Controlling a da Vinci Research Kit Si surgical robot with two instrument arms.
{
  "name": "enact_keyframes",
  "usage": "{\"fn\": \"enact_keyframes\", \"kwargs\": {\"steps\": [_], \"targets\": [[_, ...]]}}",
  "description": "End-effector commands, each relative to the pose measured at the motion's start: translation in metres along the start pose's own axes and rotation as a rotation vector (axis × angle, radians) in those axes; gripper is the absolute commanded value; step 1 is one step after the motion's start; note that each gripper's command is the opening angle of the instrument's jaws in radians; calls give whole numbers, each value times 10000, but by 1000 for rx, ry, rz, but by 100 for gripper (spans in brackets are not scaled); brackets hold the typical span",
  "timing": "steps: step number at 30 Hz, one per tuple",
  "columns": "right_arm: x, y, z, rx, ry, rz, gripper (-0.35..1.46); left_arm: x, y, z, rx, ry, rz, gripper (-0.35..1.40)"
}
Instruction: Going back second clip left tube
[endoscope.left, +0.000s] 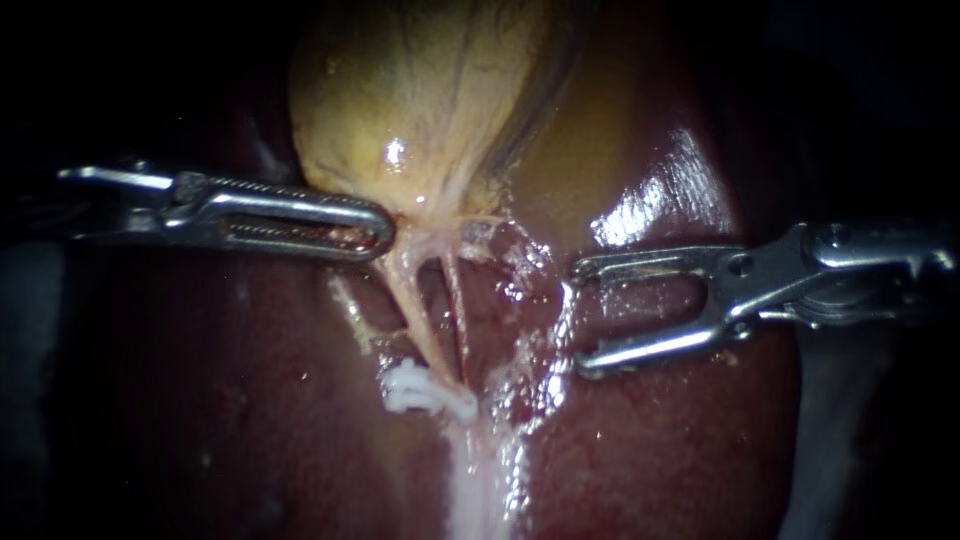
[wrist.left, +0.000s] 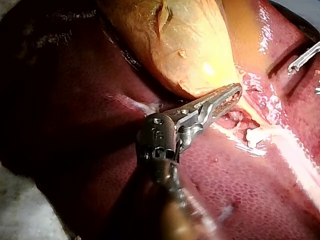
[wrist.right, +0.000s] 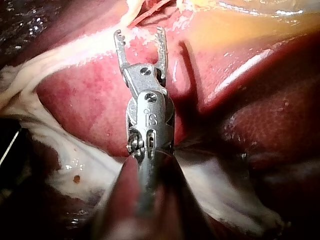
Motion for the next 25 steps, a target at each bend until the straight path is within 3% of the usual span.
{"fn": "enact_keyframes", "kwargs": {"steps": [1,8,25], "targets": [[0,0,0,0,0,0,50,-1,-2,4,3,-1,1,-35],[0,0,-1,0,0,0,50,-10,-5,25,-5,-17,13,-35],[0,0,-1,0,0,0,50,-11,-8,26,-5,-17,15,-35]]}}
